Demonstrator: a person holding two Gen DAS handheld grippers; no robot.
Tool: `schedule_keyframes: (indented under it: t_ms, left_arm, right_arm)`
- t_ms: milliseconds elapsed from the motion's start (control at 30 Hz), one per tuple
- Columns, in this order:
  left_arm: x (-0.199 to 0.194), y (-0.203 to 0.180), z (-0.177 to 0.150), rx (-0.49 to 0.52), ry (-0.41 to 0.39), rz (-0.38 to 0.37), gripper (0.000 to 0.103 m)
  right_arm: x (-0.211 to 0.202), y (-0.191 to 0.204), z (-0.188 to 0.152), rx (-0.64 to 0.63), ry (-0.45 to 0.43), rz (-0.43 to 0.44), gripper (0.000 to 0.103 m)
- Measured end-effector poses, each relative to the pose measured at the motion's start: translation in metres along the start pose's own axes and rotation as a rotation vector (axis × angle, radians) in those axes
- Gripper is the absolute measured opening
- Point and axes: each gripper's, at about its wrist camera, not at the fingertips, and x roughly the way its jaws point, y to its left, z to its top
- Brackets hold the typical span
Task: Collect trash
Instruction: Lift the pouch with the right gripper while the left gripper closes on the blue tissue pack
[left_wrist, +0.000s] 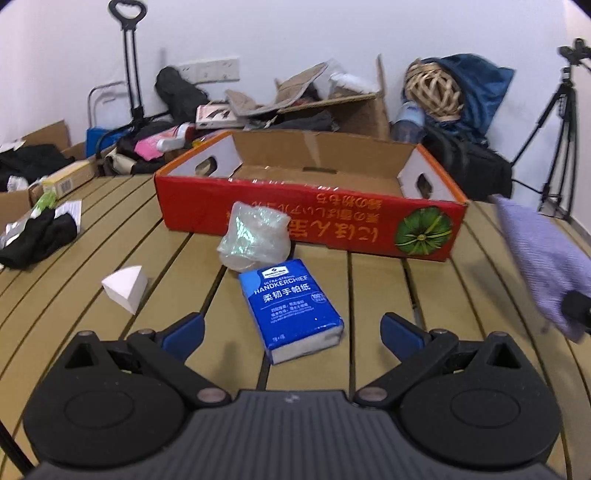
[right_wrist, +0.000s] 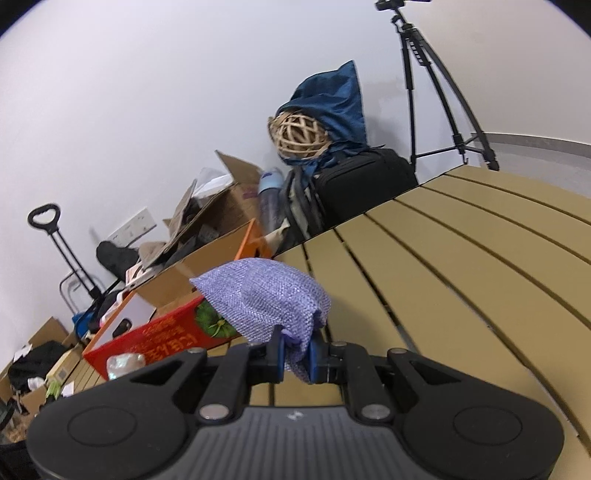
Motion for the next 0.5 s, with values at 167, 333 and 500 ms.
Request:
schedule_keyframes:
  t_ms: [167, 333, 500]
  left_arm:
    - [0.018, -0.005, 0.003, -0.012, 0.049, 0.064, 0.103]
    - [0.025, -0.007, 0.003, -0.004, 0.055, 0.105, 0.103]
    - [0.035, -0.009, 0.006, -0.025, 0.069, 0.104, 0.096]
  right_arm:
    - [0.003, -0.011, 0.002, 0.042, 0.000, -0.010, 0.012]
    - [0.008, -0.018, 0.000, 0.067, 0.011, -0.026, 0.011]
    - [0.007, -0.017, 0.000, 0.064, 0.007, -0.021, 0.012]
